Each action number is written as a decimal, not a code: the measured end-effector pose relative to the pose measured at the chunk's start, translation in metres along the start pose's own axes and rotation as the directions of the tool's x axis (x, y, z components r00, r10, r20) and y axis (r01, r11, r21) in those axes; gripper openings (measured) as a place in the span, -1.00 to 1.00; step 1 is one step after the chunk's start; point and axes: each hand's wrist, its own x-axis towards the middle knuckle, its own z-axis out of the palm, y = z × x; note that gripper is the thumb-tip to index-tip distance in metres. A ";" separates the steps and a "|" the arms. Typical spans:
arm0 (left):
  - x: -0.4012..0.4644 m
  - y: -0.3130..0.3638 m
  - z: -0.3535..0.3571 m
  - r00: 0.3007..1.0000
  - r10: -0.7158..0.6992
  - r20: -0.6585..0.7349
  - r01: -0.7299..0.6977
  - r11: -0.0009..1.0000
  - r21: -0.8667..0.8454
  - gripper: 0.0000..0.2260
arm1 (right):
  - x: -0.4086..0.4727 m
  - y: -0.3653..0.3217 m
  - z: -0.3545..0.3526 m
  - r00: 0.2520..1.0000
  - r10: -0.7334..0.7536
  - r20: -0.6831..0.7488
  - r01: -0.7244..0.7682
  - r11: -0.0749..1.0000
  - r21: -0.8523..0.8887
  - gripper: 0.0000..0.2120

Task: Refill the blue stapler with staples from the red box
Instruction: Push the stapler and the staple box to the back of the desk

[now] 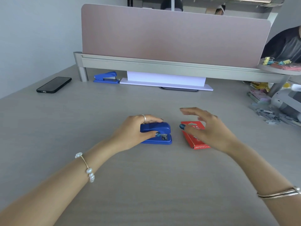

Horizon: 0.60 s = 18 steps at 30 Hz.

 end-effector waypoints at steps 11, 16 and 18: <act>-0.003 -0.013 -0.008 0.985 -0.167 0.039 0.170 0.981 -0.096 -0.74 | -0.032 0.042 -0.014 0.974 0.022 0.227 -0.058 0.986 0.154 -0.61; -0.005 -0.011 -0.007 0.984 -0.176 0.022 0.177 0.978 -0.111 -0.78 | -0.029 0.047 -0.007 0.987 0.005 0.163 -0.028 0.990 0.140 -0.64; -0.005 -0.012 -0.006 0.986 -0.163 0.034 0.166 0.980 -0.113 -0.80 | -0.027 0.046 -0.008 0.986 0.001 0.164 -0.028 0.986 0.163 -0.64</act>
